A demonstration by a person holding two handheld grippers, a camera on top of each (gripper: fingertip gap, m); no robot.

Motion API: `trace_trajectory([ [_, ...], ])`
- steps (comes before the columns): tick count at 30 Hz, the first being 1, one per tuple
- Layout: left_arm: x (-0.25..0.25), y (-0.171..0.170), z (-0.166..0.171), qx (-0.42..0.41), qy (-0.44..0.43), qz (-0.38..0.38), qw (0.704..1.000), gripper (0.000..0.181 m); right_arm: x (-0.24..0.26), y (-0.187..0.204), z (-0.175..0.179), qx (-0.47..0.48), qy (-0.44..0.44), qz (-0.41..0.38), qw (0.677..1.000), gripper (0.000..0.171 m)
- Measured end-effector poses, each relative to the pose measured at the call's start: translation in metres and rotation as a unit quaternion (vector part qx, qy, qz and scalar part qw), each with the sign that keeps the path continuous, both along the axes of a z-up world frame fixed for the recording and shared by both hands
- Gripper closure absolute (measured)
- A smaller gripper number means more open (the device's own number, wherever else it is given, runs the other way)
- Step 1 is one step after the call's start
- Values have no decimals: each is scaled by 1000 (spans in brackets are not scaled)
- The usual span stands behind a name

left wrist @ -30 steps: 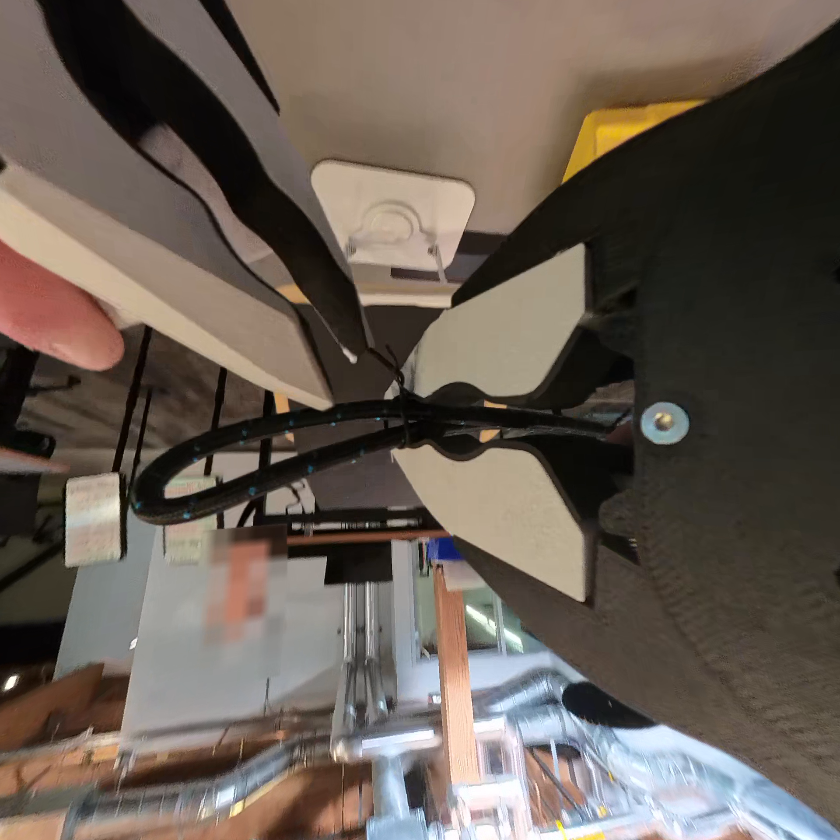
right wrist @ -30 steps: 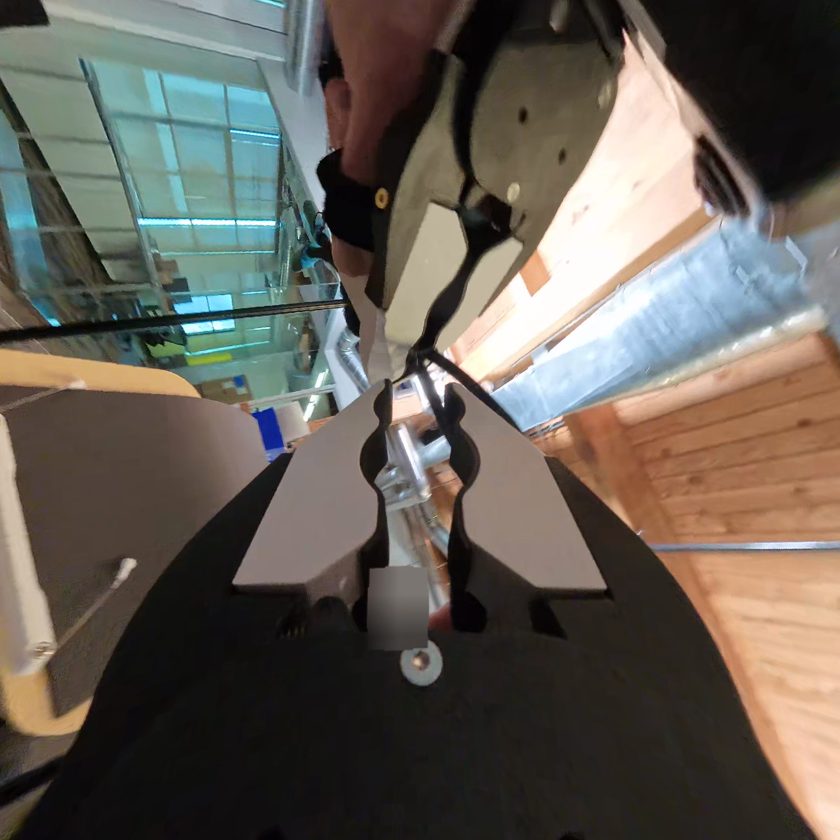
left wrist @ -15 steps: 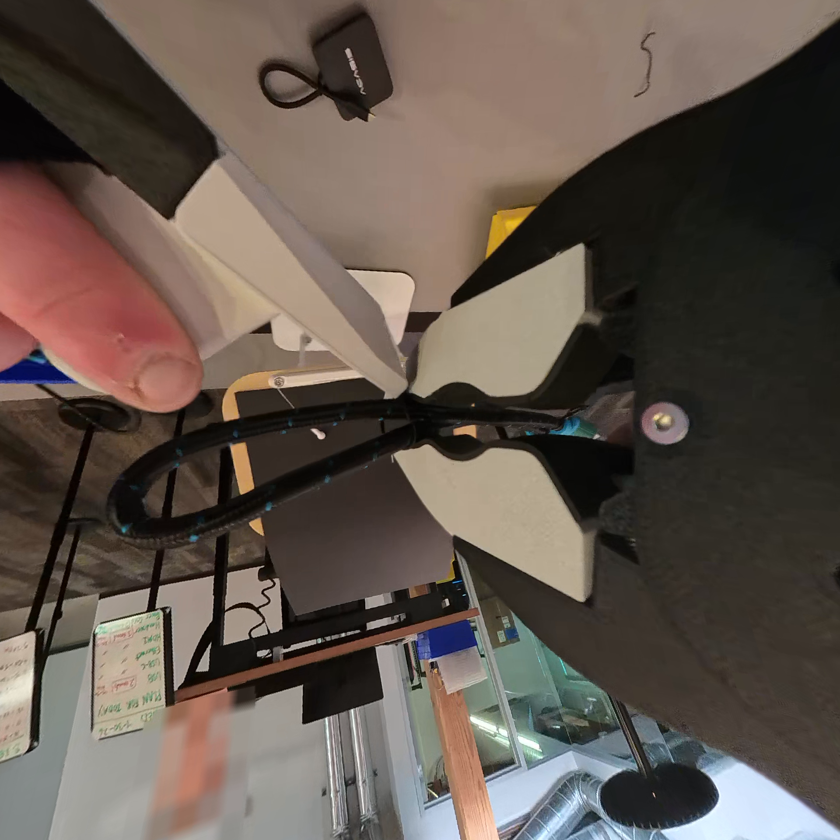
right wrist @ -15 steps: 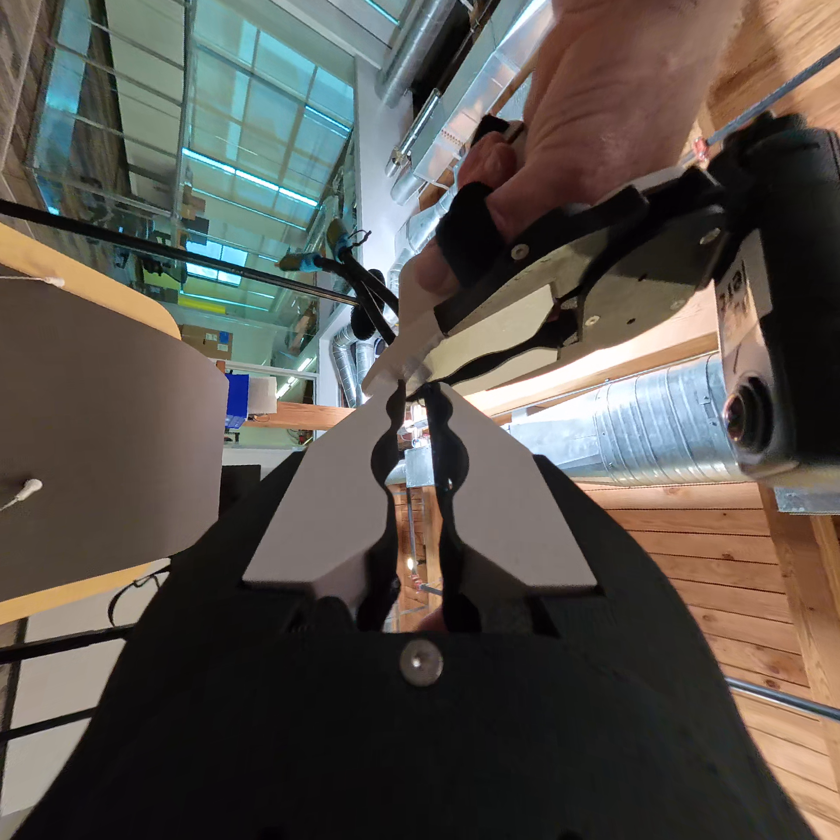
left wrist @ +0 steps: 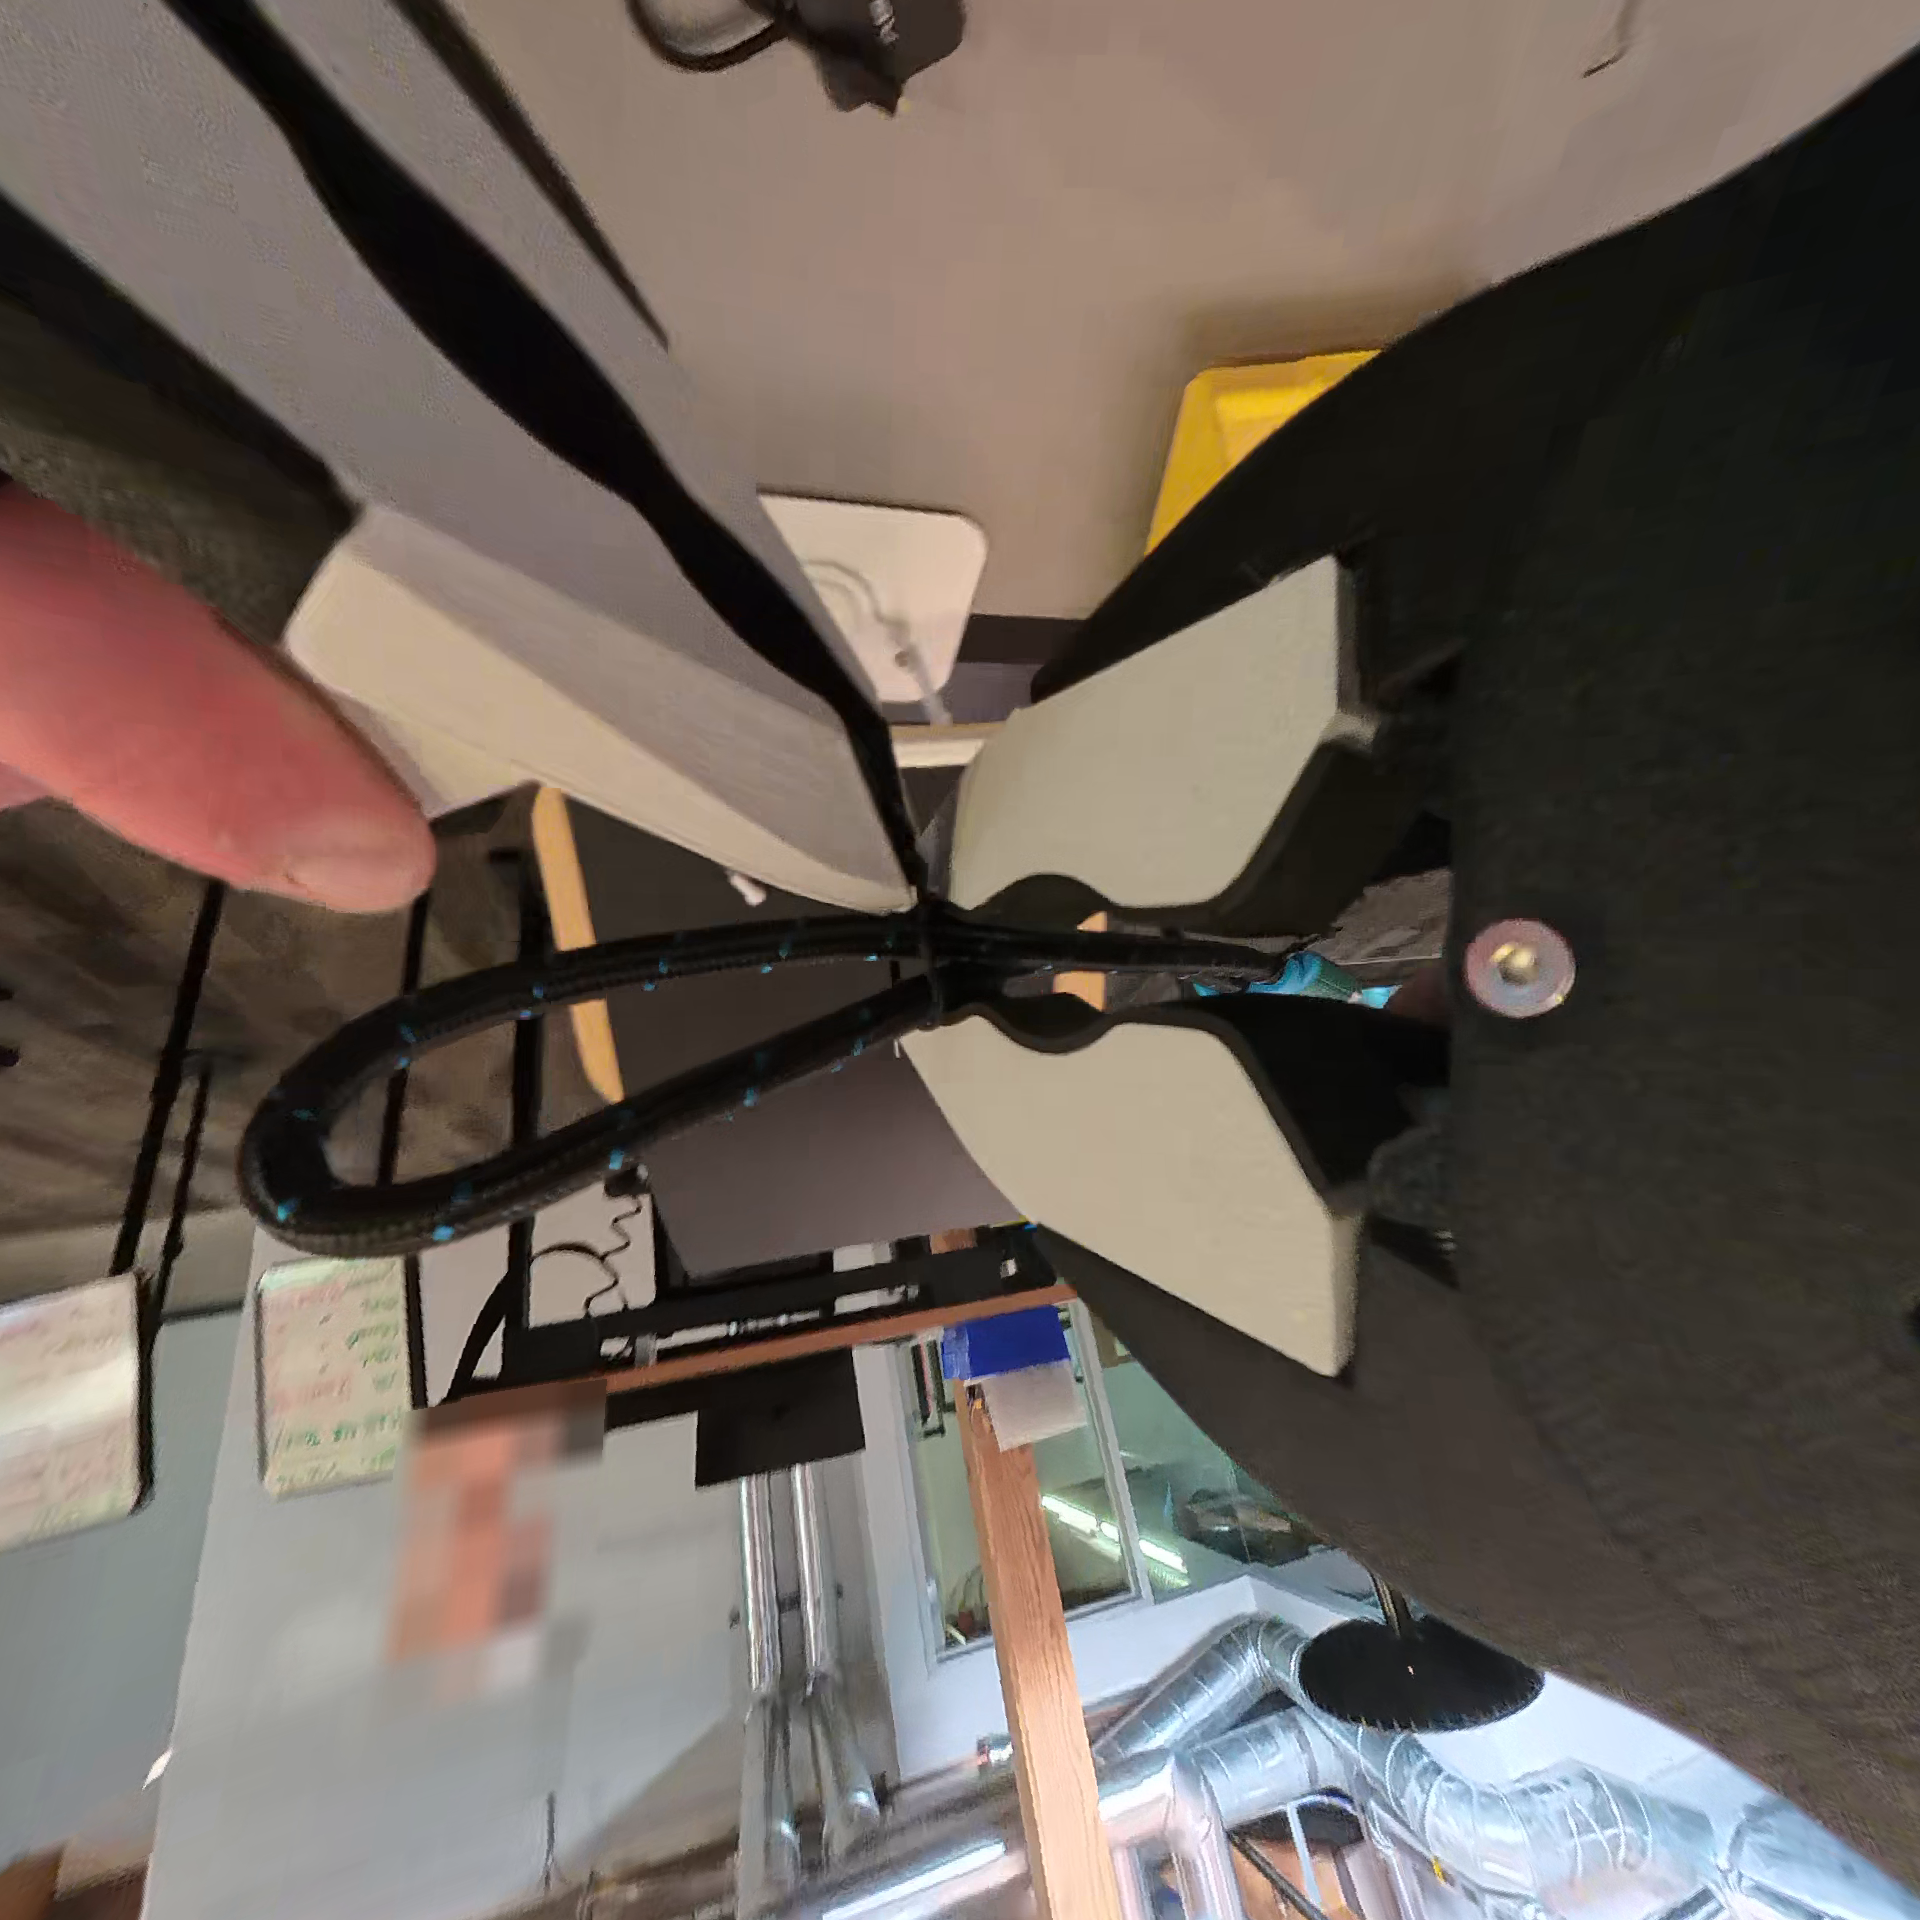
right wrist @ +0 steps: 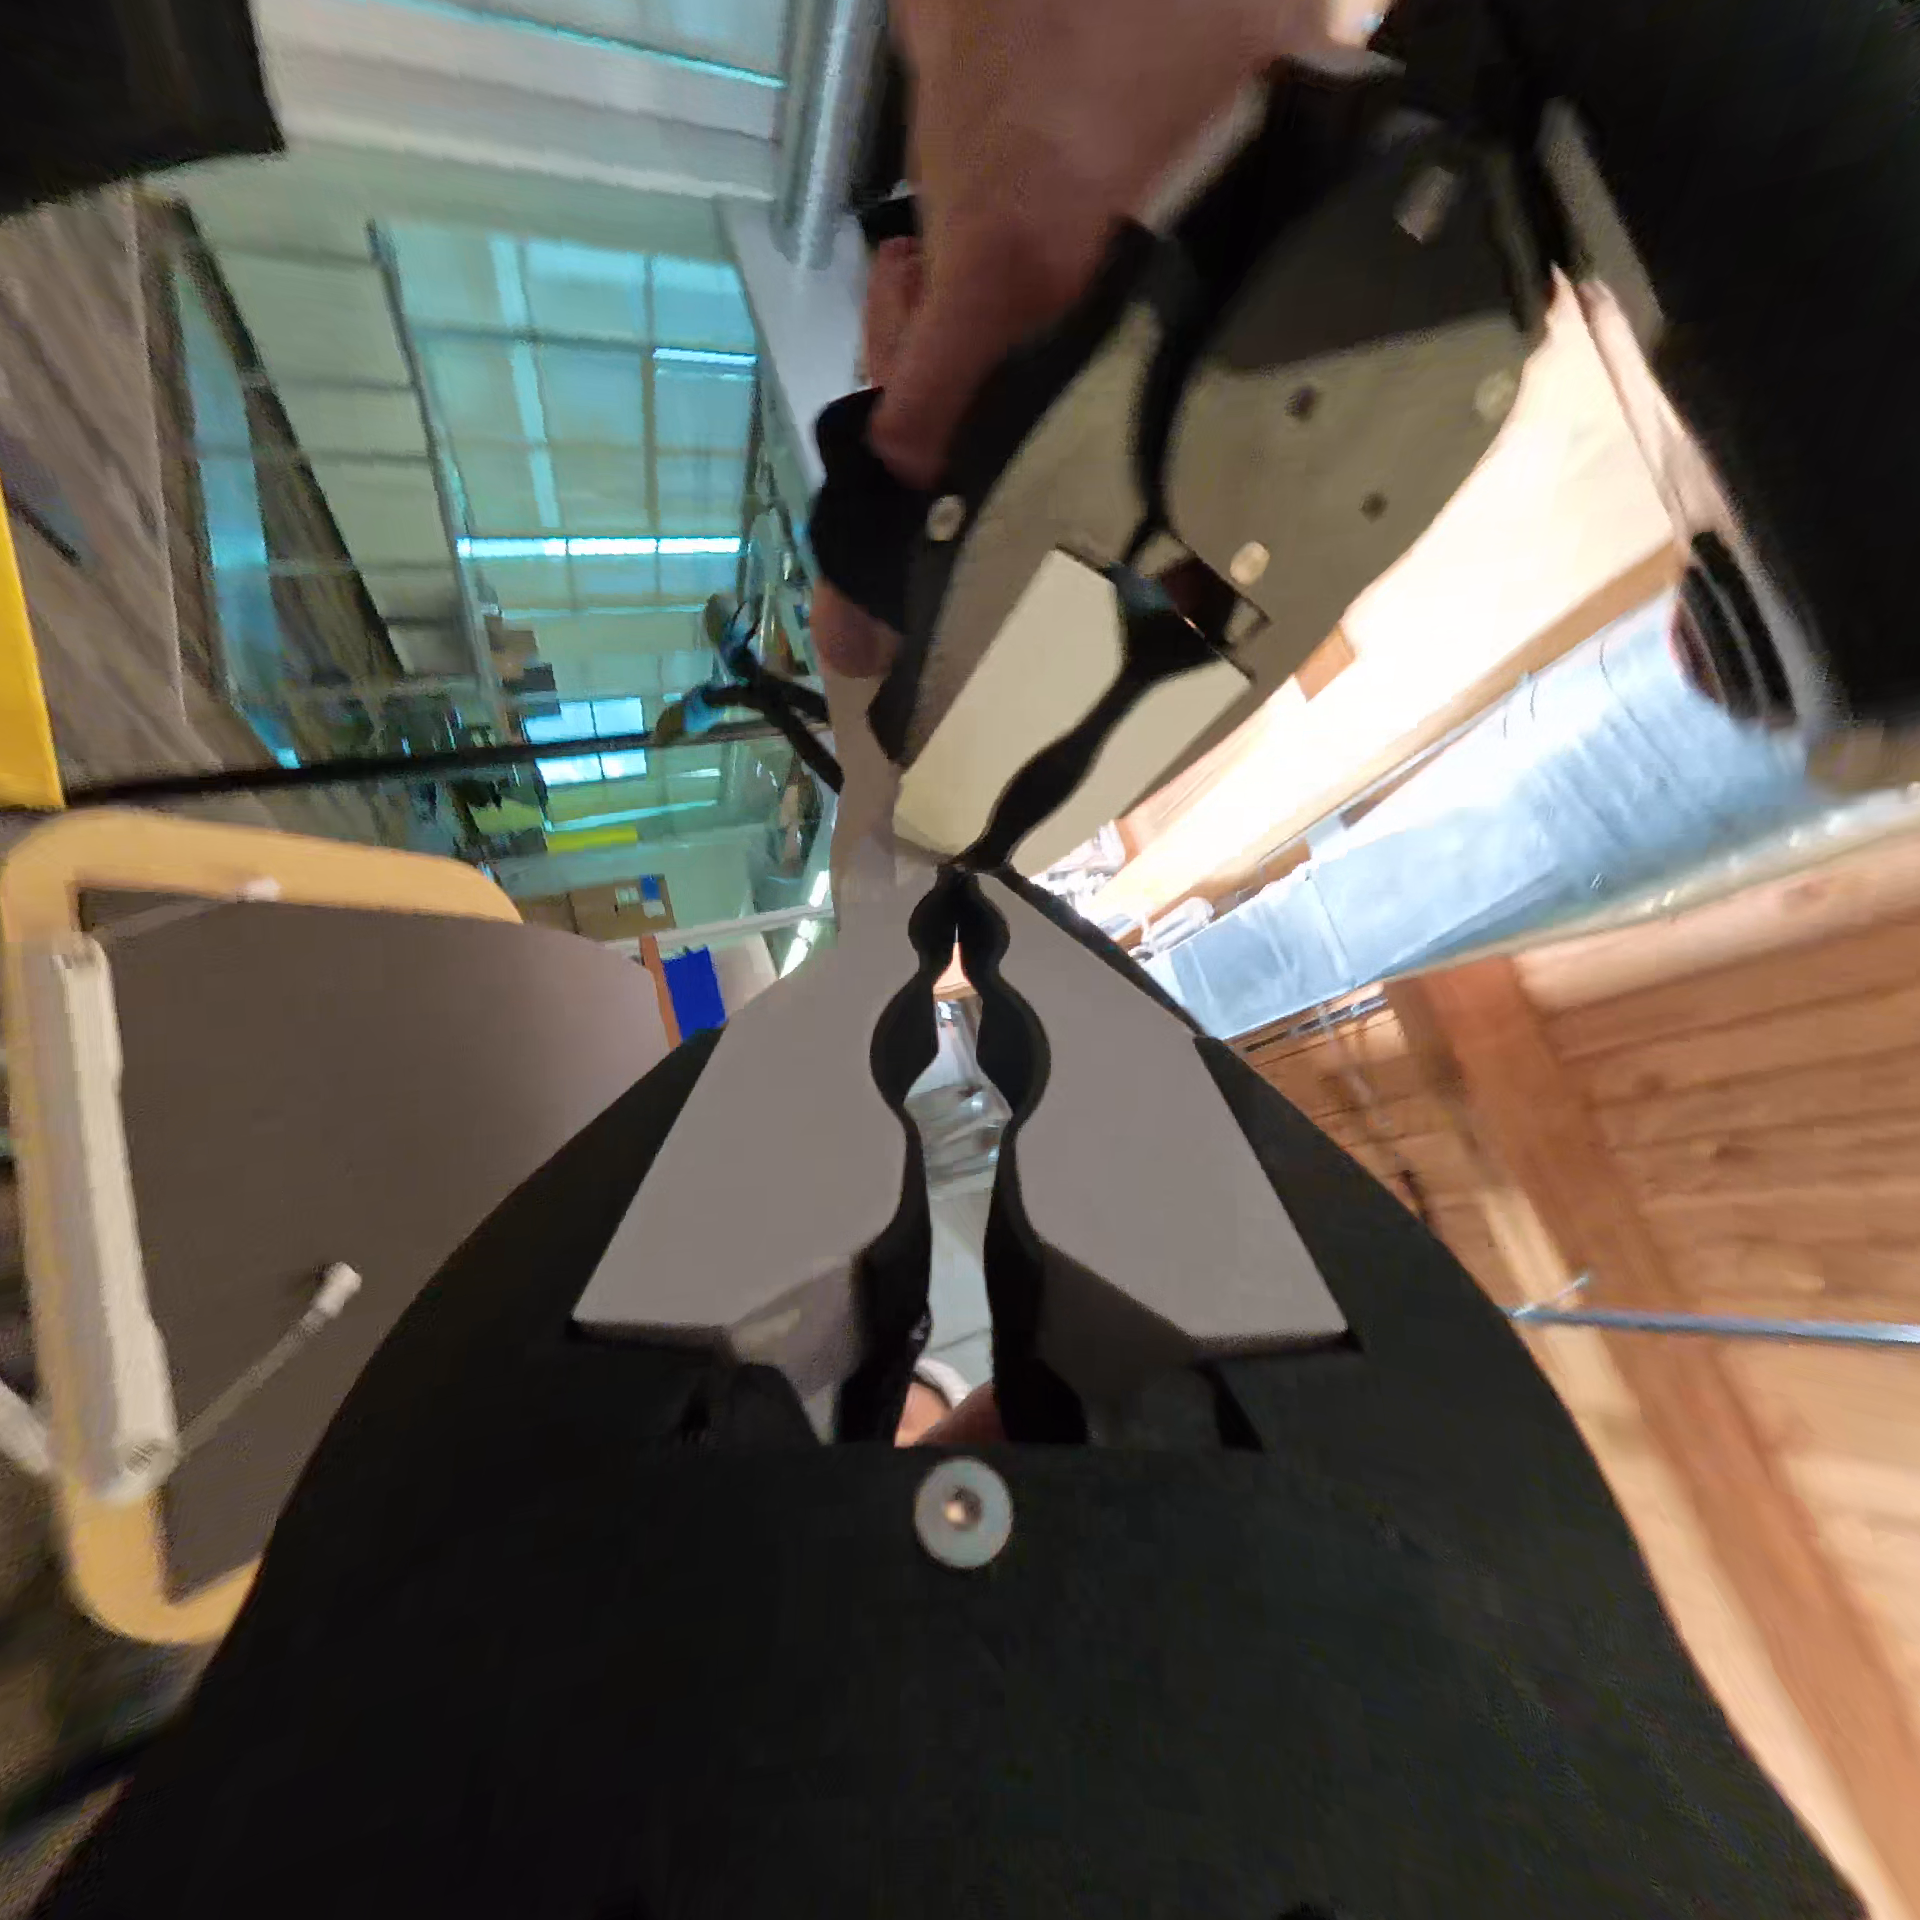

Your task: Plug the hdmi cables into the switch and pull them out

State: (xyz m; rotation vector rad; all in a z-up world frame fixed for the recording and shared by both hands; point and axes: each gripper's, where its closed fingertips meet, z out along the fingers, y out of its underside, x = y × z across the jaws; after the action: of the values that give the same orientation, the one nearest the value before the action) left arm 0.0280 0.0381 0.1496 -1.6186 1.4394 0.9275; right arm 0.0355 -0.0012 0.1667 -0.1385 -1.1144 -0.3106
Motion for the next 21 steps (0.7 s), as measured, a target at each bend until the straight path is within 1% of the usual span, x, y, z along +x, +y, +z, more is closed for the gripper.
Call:
trace_trajectory([
  [1,3,1,2,16,-12,-9,1000,175,2,-1,2,-43,16,29,999,171],
  [3,8,4,9,61,-37,-23,997,175,5,0,7,-166,54,114,978,171],
  [5,9,7,17,108,-57,-35,992,175,7,6,9,-261,88,182,944,171],
  [6,10,8,20,127,-72,-42,988,175,7,9,9,-314,101,220,918,171],
  [8,13,9,23,163,-104,-62,979,175,8,13,10,-412,124,302,851,171],
  [10,14,10,27,204,-116,-73,969,175,8,15,12,-499,139,383,764,171],
  [12,15,11,29,245,-130,-88,957,175,8,17,12,-573,150,463,660,171],
  [14,14,13,32,294,-136,-103,940,175,7,17,10,-628,153,537,543,171],
  [16,15,12,34,362,-116,-130,916,175,7,15,6,-663,152,609,409,171],
  [17,13,13,34,391,-100,-135,905,176,5,13,2,-673,152,634,349,171],
  [18,9,13,33,416,-85,-136,895,176,1,9,-4,-683,147,645,309,171],
  [19,7,11,33,446,-71,-147,880,176,-5,2,-9,-691,133,654,278,171],
  [20,4,11,31,460,-64,-151,873,176,-10,-1,-14,-697,132,657,254,171],
  [21,-1,14,27,455,-69,-147,875,176,-13,2,-19,-703,147,650,248,171],
])
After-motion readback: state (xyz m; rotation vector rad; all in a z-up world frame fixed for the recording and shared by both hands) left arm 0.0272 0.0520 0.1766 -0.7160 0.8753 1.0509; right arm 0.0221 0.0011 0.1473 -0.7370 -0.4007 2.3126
